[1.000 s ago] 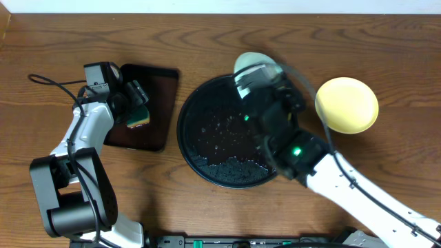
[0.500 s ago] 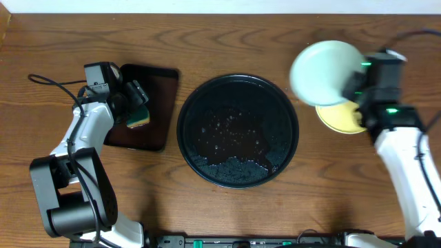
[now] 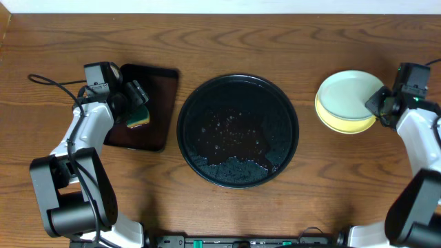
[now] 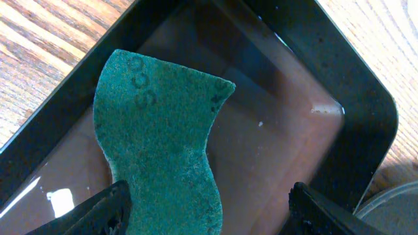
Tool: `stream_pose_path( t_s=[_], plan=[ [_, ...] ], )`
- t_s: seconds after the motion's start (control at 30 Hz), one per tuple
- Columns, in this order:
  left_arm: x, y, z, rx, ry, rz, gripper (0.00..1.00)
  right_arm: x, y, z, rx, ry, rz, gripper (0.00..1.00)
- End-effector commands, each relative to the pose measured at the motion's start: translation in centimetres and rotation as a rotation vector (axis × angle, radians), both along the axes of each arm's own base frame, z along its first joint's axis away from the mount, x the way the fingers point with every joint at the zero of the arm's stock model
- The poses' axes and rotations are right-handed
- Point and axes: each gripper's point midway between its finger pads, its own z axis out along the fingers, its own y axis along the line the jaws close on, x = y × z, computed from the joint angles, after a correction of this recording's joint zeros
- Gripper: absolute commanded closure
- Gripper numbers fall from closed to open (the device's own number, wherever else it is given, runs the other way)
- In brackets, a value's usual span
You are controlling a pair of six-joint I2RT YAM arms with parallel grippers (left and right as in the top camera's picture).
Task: Clean dirty plates on tray and stack at the side
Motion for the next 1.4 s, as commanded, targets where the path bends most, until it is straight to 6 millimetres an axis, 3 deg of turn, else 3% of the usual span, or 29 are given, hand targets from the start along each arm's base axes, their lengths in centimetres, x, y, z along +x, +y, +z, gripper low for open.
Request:
stream_pose_path(
  t_s=[0.0, 0.03, 0.07, 0.1, 0.23, 0.33, 0.47, 0.5, 0.57, 0.73, 0.77, 0.9, 1.0, 1.13, 1.37],
  plan=[
    [-0.2, 0.0, -0.2, -0.013, 0.006, 0.007, 0.22, -0.4, -0.9, -1.9, -0.018, 0.055, -0.042, 0.99],
    [-0.2, 0.0, -0.2, -0.013, 0.006, 0.007, 0.22, -0.4, -0.9, -2.3, -0.015, 0.064, -0.041, 0.97],
    [-0.2, 0.0, -0.2, -0.013, 0.006, 0.007, 0.22, -0.4, -0.8, -2.6, -0.01, 0.073, -0.038, 0.9],
    [-0.2, 0.0, -0.2, -0.013, 0.006, 0.007, 0.22, -0.4, -0.7, -2.8, -0.007, 0.076, -0.028, 0.76],
    [-0.2, 0.0, -0.2, -0.013, 0.006, 0.007, 0.22, -0.4, -0.4, -1.8, -0.018, 0.07, 0.023, 0.53],
    [-0.2, 0.0, -0.2, -0.013, 0.006, 0.007, 0.22, -0.9, -0.3, 0.8, -0.033, 0.025, 0.022, 0.44],
    [-0.2, 0.0, -0.2, -0.013, 0.006, 0.007, 0.22, -3.2, 0.8, 6.3, -0.046, -0.051, 0.032, 0.27],
    [-0.2, 0.0, -0.2, -0.013, 0.006, 0.007, 0.22, -4.1, 1.2, 7.3, -0.048, -0.058, 0.036, 0.22],
    [-0.2, 0.0, -0.2, -0.013, 0.006, 0.007, 0.22, -6.2, 2.2, 9.2, -0.05, -0.063, 0.048, 0.01],
    [-0.2, 0.0, -0.2, -0.013, 0.006, 0.007, 0.22, -11.5, 5.8, 10.9, -0.025, -0.057, 0.123, 0.01],
    [-0.2, 0.0, -0.2, -0.013, 0.006, 0.007, 0.21, -12.8, 7.4, 10.9, -0.004, -0.08, 0.169, 0.01],
    [-0.2, 0.0, -0.2, -0.013, 0.006, 0.008, 0.21, -15.3, 12.5, 10.8, 0.136, -0.181, 0.333, 0.01],
    [-0.2, 0.0, -0.2, -0.013, 0.006, 0.007, 0.22, -17.8, 17.1, 11.7, 0.318, -0.274, 0.489, 0.01],
    [-0.2, 0.0, -0.2, -0.013, 0.006, 0.008, 0.21, -19.5, 17.6, 12.0, 0.329, -0.283, 0.499, 0.01],
    [-0.2, 0.0, -0.2, -0.013, 0.006, 0.008, 0.22, -22.2, 17.3, 9.8, 0.347, -0.142, 0.459, 0.01]
  ],
)
